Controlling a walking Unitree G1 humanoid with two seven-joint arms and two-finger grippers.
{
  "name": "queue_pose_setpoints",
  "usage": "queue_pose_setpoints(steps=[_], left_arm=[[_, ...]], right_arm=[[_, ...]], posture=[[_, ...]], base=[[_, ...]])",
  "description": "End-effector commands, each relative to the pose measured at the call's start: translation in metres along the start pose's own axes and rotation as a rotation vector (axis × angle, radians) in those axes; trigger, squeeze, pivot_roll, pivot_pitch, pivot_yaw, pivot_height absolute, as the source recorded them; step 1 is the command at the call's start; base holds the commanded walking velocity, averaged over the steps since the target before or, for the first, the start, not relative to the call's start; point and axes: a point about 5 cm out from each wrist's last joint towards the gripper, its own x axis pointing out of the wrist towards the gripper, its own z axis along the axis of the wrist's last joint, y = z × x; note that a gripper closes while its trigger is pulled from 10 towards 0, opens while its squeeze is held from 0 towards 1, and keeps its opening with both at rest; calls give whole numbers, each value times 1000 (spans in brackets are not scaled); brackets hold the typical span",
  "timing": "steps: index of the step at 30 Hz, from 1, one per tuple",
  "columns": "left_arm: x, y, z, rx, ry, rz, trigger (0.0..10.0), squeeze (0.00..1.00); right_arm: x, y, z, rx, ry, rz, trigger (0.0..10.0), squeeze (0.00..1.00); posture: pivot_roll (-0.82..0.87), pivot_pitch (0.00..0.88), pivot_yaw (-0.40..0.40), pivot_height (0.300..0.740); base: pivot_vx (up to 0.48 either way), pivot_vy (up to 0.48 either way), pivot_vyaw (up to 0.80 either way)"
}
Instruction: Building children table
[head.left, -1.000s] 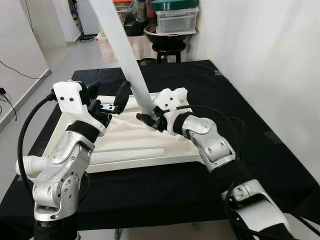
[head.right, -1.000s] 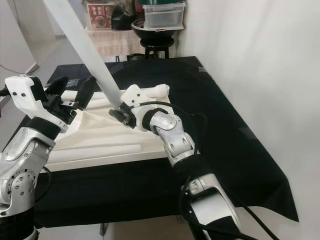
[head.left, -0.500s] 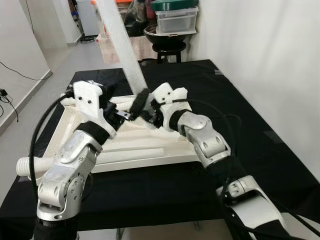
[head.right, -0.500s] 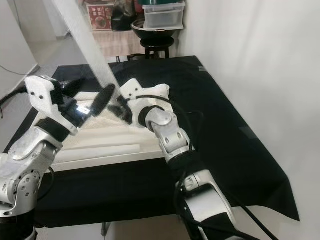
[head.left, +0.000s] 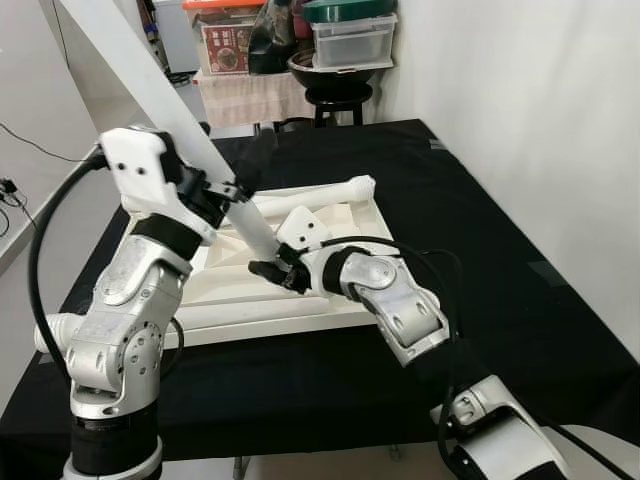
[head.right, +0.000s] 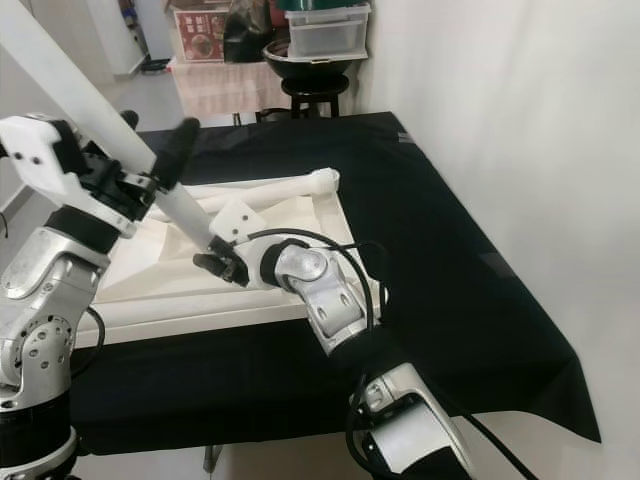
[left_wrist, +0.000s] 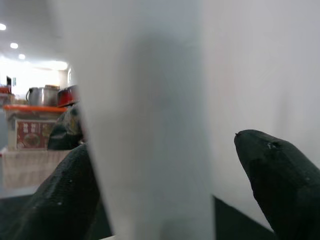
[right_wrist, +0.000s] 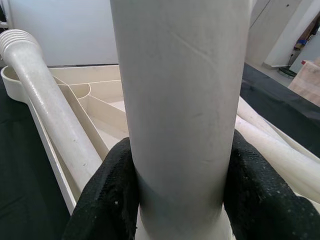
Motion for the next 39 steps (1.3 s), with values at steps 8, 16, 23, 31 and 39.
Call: queue_pose_setpoints(steps=[8,16,23,31,39], left_arm=[[-2,8,-11,-118,33,58,0,0],[0,0,-13,-146,44,-7,0,0],[3,-7,-17,-183,71,-69,0,0],[8,-11,-18,-209,69,-88,0,0],[12,-17,-17,-224,58,-117,0,0]], right_arm=[[0,-3,-9,25,-19,-56,10000,0],[1,-1,-8,29,-40,-60,10000,0],[3,-5,6,43,-115,-50,10000,1000],[12,2,12,-6,-93,-6,10000,557],[23,15,7,-54,-26,51,10000,0]], posture=[[-82,0,64,740],[-81,0,63,740],[-80,0,62,740],[-84,0,61,740],[-79,0,59,740]], base=[[0,0,0],[0,0,0],[0,0,0],[0,0,0],[0,0,0]])
